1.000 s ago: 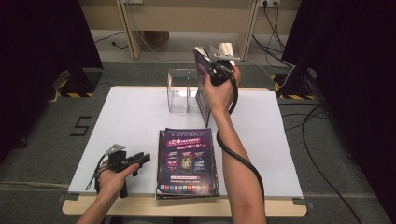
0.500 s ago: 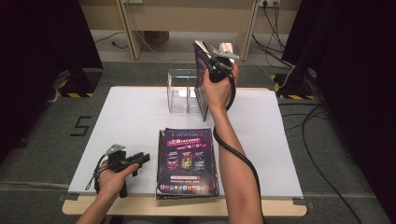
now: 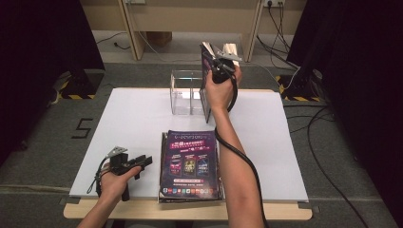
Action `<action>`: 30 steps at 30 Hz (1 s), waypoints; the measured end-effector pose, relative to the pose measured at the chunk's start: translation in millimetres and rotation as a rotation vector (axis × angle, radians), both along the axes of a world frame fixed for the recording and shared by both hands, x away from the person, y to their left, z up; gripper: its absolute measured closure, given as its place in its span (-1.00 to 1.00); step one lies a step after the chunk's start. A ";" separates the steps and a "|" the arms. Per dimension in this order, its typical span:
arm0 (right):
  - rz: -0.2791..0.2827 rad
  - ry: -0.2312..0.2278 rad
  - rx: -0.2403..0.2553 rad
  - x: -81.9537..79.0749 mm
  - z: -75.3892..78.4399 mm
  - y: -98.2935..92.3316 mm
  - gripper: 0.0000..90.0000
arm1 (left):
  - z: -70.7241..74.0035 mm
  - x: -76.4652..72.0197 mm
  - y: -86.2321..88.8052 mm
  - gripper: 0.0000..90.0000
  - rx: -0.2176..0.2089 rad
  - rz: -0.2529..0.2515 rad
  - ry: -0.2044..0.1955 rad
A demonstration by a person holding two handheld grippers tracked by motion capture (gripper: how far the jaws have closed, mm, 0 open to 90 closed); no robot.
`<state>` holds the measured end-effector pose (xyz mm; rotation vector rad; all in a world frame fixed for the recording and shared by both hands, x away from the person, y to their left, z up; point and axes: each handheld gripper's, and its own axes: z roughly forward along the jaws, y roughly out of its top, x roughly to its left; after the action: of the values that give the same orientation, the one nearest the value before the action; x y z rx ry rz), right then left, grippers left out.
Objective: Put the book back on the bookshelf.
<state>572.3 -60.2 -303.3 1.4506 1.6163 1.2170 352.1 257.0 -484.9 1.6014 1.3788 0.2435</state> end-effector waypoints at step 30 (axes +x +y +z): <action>0.013 0.020 -0.015 -13.0 6.7 -3.8 0.72 | 0.3 -1.8 -3.8 0.35 0.004 -0.008 -0.002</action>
<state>559.3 -64.1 -296.6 1.4496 1.6470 1.1991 350.3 253.1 -484.5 1.6087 1.3705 0.2431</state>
